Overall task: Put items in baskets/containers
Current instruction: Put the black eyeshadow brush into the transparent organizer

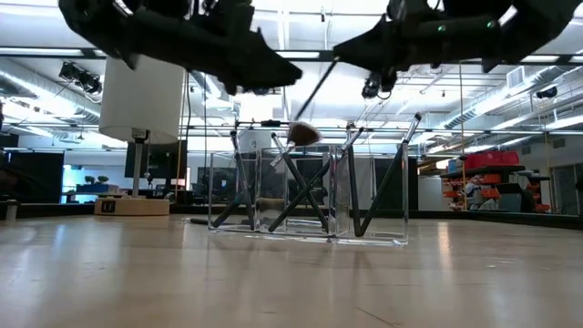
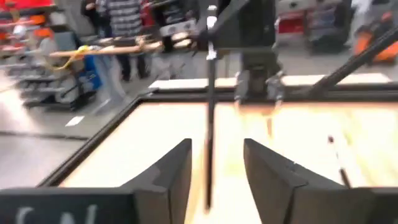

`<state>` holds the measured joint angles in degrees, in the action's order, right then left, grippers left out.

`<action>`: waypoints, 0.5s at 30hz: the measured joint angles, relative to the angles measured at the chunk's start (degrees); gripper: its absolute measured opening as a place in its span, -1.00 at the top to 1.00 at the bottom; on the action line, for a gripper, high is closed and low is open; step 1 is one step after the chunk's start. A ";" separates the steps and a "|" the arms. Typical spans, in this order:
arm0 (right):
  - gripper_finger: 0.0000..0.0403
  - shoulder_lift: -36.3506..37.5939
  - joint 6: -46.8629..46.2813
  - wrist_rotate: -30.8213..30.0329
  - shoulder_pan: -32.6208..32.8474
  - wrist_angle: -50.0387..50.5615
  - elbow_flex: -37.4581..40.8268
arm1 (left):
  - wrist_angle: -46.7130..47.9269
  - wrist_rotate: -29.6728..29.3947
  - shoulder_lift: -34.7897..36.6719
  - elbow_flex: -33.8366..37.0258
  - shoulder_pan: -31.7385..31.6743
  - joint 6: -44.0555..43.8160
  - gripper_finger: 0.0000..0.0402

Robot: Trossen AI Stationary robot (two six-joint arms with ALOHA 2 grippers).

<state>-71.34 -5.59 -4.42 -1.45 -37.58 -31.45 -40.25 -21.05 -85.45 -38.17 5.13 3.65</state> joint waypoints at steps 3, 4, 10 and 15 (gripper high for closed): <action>0.96 3.50 -2.14 -0.10 0.00 10.89 -2.41 | 8.13 -7.25 4.71 -0.02 1.36 -0.02 0.18; 0.96 3.67 -2.52 0.23 0.06 13.61 -3.76 | 11.12 -10.37 6.41 0.00 1.95 -0.01 0.17; 0.96 -1.40 -1.84 11.45 0.24 20.56 -12.01 | 26.95 -28.94 13.79 -0.09 4.86 -6.38 0.21; 0.96 -8.92 -1.20 20.67 0.44 20.54 -18.57 | 43.27 -35.51 15.50 0.02 6.46 -20.26 0.25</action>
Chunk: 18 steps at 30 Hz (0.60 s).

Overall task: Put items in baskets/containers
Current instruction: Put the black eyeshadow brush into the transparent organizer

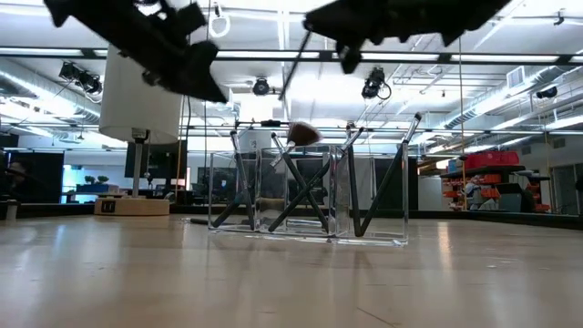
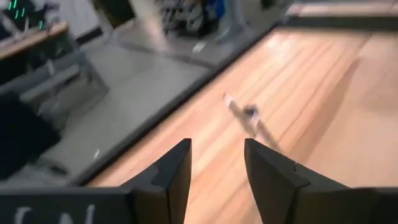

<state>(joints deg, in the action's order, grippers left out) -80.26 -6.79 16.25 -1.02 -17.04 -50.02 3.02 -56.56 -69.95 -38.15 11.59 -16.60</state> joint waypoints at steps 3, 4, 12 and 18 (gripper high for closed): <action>0.96 -4.60 1.12 1.61 0.71 0.14 -3.36 | 5.94 -0.29 -0.42 -0.01 0.92 -7.80 0.26; 0.96 -6.25 1.42 1.68 1.00 0.05 -4.50 | 7.32 -0.38 -0.84 -0.02 1.17 -9.76 0.26; 0.96 -15.10 1.49 1.84 1.62 -0.01 -8.45 | 8.53 -2.03 -2.15 0.02 2.56 -12.78 0.26; 0.96 -18.17 -0.18 1.78 1.62 -1.90 -8.50 | 7.92 -4.10 -2.14 0.00 2.52 -12.81 0.26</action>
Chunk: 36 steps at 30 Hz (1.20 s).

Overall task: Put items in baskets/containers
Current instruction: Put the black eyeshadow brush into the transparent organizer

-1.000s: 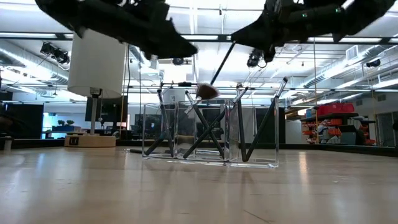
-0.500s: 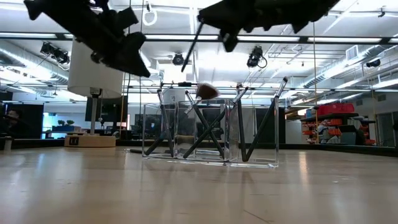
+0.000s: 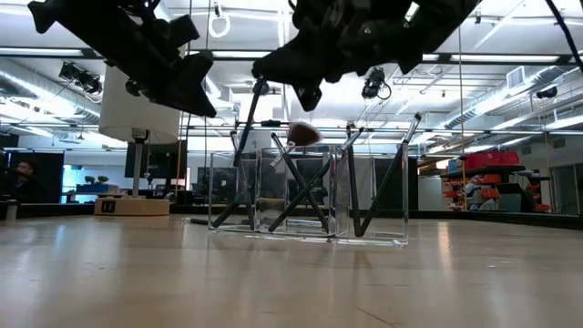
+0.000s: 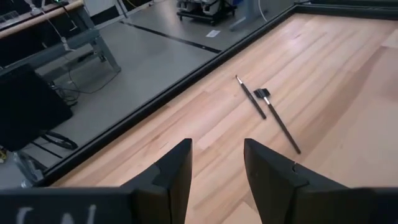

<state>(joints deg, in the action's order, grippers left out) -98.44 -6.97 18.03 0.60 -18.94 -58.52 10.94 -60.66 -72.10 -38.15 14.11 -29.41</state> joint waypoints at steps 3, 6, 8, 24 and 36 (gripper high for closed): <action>0.96 -1.53 -0.34 -0.03 0.02 -1.34 0.00 | -0.22 -0.23 0.00 0.00 -0.02 -0.01 0.26; 0.96 -3.22 -0.51 -0.09 0.01 -2.08 -0.01 | -0.65 -0.40 0.00 0.00 -0.07 -0.02 0.26; 0.96 -4.10 -0.51 -0.18 0.00 -1.96 0.00 | -0.76 -0.42 0.00 0.00 -0.07 -0.02 0.26; 0.72 -4.54 0.16 -0.16 -0.02 -1.22 0.00 | -1.38 -0.66 0.00 0.00 -0.04 -0.46 0.26; 0.52 -2.89 0.52 -5.56 -1.17 -2.23 0.04 | -1.36 -0.64 0.00 0.00 -0.05 -0.54 0.26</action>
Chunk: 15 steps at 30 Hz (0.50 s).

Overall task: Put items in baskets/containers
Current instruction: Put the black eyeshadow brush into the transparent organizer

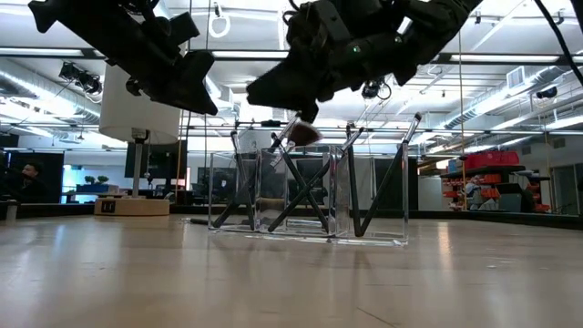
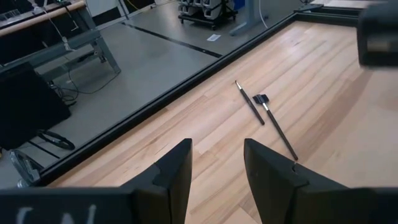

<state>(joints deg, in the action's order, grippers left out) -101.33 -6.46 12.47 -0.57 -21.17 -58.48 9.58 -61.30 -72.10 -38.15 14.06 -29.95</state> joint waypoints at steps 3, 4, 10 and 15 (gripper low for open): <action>0.46 3.08 1.41 -0.27 -1.53 1.29 0.00 | -0.02 0.02 0.00 0.00 0.01 -0.03 0.26; 0.45 4.44 2.39 -0.29 -2.11 2.76 0.00 | -0.04 0.02 0.00 0.00 0.01 -0.05 0.26; 0.43 14.64 8.17 -7.73 -5.37 15.20 -0.01 | -0.30 0.21 0.00 0.00 0.01 -0.13 0.26; 0.45 21.70 11.62 -15.56 -7.14 25.62 0.68 | -0.28 0.50 0.00 0.00 0.01 -1.01 0.26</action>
<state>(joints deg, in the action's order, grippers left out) -79.63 5.16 -3.09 -7.71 4.45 -57.80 9.30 -60.80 -72.10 -38.15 14.06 -30.96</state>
